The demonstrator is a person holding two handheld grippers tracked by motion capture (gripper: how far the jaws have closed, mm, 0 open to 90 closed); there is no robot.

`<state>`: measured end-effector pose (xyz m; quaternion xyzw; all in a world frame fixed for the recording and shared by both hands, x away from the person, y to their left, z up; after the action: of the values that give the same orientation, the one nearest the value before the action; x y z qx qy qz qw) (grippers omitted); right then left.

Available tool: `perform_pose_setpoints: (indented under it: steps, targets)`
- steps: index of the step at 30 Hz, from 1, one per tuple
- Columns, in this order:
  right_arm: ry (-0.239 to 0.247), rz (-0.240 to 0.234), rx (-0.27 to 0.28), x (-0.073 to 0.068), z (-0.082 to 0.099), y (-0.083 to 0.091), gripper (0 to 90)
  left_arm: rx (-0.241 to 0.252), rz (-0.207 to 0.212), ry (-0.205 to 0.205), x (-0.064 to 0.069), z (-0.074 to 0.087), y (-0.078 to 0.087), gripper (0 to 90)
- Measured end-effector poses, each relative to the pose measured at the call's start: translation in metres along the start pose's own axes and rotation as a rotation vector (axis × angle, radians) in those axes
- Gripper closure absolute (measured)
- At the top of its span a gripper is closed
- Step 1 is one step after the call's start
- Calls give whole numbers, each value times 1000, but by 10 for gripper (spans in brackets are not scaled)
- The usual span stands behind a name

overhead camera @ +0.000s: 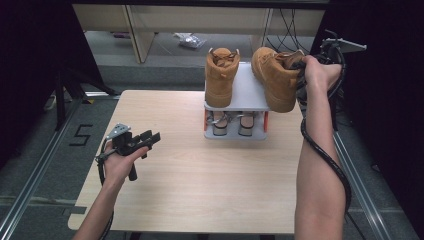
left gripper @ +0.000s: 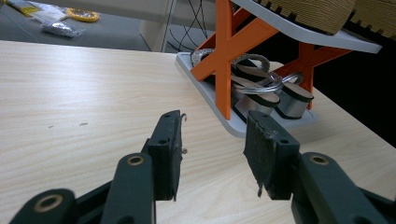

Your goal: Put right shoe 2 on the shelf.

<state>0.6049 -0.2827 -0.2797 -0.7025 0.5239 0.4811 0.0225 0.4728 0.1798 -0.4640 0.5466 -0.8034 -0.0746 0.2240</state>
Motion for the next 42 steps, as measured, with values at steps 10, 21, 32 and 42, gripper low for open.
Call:
perform_pose_setpoints:
  steps: [10,21,32,42]
  targets:
    - [-8,0,-6,-8,4,-15,809,2,-1,2,-2,-1,1,556]
    - [1,-8,-21,-14,9,-26,806,3,-2,4,-2,-1,1,556]
    - [-17,-17,-20,-23,13,-39,802,4,-3,3,-3,-1,1,556]
    - [-6,-15,-26,-27,18,-48,790,9,-1,4,-4,-2,2,556]
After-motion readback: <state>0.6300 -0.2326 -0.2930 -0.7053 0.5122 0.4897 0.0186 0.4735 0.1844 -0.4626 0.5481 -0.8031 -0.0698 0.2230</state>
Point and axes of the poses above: each handheld gripper's, and its own axes: y roughly backward along the jaws, z roughly out of its underside, x roughly to its right, the point moved 7 cm from there along -y, roughly forward along the jaws, and after that the axes turned 10 degrees about -z, right-handed, at the moved point
